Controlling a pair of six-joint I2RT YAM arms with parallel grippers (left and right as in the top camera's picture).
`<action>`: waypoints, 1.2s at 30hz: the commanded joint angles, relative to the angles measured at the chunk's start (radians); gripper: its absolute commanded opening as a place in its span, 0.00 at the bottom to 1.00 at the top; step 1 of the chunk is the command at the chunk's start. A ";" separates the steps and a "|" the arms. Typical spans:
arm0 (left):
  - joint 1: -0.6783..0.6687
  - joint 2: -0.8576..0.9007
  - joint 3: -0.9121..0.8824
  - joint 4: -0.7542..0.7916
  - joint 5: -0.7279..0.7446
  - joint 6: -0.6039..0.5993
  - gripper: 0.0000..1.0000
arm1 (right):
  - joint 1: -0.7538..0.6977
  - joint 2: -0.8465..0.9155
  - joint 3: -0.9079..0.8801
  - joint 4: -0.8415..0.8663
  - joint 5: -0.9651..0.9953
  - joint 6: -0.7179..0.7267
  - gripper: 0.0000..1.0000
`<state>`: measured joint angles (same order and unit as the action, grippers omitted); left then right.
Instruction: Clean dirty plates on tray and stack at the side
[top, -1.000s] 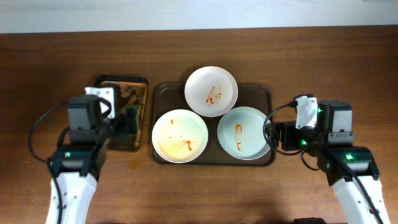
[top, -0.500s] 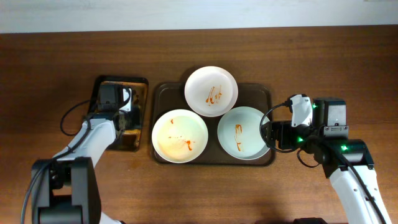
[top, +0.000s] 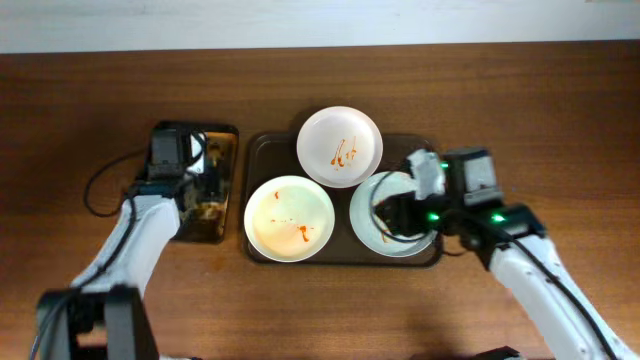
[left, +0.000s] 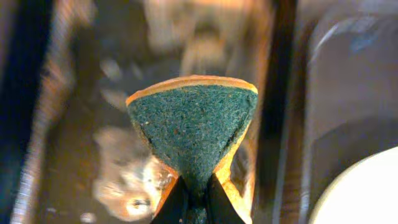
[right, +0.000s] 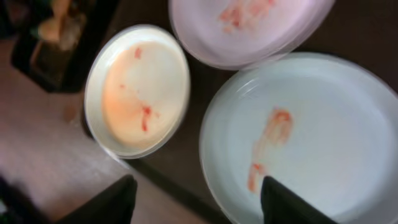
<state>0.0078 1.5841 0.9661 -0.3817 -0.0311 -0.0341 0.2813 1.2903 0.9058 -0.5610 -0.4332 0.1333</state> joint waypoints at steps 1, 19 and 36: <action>-0.003 -0.112 0.029 0.003 -0.010 -0.003 0.00 | 0.125 0.103 0.014 0.128 0.013 0.094 0.55; -0.003 -0.132 0.029 -0.002 -0.008 -0.007 0.00 | 0.309 0.483 0.014 0.262 0.183 0.564 0.35; -0.003 -0.132 0.029 0.304 0.009 -0.006 0.00 | 0.309 0.483 0.014 0.297 0.249 0.564 0.17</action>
<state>0.0078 1.4677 0.9760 -0.1150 -0.0265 -0.0345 0.5835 1.7611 0.9119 -0.2626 -0.2127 0.6994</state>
